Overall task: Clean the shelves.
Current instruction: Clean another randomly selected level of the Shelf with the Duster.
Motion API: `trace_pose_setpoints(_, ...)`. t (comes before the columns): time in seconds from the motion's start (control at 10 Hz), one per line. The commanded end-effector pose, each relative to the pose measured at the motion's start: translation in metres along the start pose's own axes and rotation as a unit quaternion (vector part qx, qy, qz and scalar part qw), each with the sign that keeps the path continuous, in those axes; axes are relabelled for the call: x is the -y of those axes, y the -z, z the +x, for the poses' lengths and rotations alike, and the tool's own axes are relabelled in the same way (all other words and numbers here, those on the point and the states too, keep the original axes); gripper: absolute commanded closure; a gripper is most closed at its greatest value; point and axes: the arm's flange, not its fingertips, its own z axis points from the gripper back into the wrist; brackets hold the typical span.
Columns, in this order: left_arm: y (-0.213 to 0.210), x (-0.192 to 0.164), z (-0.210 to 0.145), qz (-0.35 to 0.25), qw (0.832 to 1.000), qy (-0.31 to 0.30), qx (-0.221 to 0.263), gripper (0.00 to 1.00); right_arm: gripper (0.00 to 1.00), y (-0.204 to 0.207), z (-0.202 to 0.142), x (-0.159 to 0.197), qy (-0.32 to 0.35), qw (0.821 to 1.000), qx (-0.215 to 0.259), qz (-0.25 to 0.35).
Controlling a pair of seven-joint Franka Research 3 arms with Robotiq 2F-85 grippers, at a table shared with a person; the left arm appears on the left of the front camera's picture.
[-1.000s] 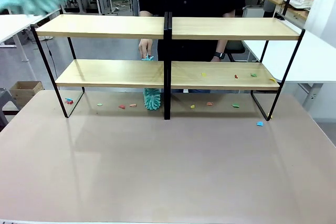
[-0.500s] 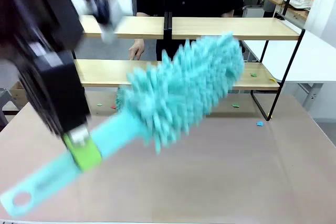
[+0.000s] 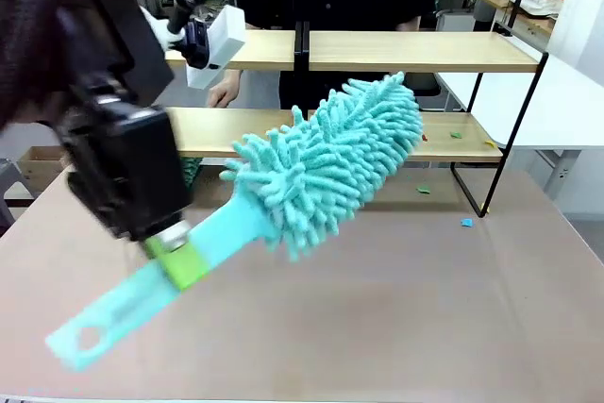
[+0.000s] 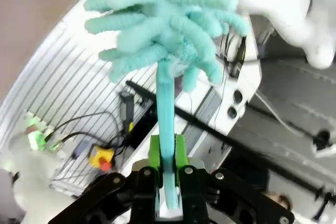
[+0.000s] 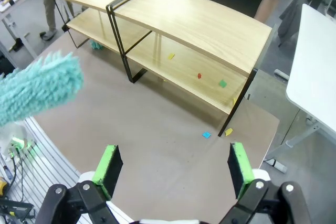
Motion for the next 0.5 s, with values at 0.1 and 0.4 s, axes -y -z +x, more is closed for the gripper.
trace_pose_setpoints(0.1,0.051,0.001,0.095,-0.015,0.993,-0.108,0.051,0.88,0.00,0.000,0.001,0.000,-0.001,1.000,0.002,0.002)
trace_pose_setpoints(0.4,0.078,-0.001,0.189,-0.014,0.982,-0.166,0.093,0.88,0.00,0.000,0.001,0.000,-0.001,1.000,0.002,0.002)
